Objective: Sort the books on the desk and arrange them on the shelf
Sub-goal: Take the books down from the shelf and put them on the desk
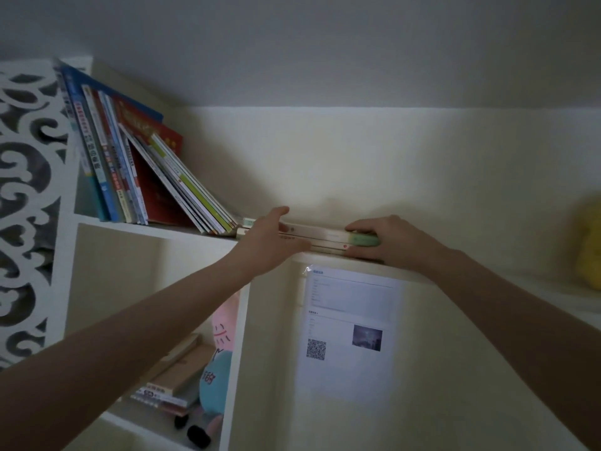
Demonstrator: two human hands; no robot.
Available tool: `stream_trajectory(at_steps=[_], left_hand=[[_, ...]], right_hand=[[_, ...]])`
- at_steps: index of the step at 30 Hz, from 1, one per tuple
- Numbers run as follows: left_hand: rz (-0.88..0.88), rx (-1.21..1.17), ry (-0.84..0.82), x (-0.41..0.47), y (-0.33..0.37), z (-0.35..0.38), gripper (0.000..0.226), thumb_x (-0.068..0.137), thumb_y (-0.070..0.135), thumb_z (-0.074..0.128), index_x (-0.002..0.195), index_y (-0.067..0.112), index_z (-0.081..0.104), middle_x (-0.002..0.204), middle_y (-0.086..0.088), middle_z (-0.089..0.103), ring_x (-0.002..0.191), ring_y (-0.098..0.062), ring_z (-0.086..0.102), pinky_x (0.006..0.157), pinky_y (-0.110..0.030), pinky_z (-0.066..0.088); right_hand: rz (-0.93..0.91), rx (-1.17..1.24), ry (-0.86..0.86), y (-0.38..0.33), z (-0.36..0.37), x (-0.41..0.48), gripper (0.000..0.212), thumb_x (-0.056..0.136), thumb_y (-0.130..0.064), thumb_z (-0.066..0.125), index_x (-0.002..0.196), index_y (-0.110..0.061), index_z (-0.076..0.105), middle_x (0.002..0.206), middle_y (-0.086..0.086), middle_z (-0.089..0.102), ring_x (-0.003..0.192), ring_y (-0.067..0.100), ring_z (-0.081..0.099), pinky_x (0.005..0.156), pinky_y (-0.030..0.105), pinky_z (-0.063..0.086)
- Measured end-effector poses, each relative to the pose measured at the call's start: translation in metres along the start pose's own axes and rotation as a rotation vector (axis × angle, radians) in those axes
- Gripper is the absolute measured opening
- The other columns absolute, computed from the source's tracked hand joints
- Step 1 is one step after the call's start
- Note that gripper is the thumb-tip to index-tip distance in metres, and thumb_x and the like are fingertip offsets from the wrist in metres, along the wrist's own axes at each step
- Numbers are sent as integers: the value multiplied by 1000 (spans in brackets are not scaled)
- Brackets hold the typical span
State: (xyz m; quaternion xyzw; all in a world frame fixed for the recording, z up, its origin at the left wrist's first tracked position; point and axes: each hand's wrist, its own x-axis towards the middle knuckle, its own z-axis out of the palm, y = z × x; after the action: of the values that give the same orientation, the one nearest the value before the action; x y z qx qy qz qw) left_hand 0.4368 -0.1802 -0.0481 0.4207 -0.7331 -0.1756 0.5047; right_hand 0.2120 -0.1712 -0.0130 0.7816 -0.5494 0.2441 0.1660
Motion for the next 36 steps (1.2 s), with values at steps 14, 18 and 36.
stream_trajectory(at_steps=[14,18,36], left_hand=[[-321,-776,-48,-6,67,26,95,85,8,65,151,23,-1,120,-2,32,91,-34,62,52,-29,51],[-348,-908,3,-11,68,29,99,82,3,65,152,25,-1,119,-7,33,94,-37,61,57,-33,52],[-574,-1150,-69,-35,44,8,21,81,10,72,90,9,53,106,-15,40,90,-36,52,84,-50,52]], right_hand=[[246,504,99,-5,13,8,68,67,-10,86,130,-17,60,135,8,51,122,22,48,89,24,37],[301,682,183,-5,16,7,76,60,3,86,129,-16,60,139,8,50,127,24,44,101,30,40],[131,735,178,-34,-1,-56,72,70,-5,83,131,-33,56,159,5,21,118,-7,42,76,2,35]])
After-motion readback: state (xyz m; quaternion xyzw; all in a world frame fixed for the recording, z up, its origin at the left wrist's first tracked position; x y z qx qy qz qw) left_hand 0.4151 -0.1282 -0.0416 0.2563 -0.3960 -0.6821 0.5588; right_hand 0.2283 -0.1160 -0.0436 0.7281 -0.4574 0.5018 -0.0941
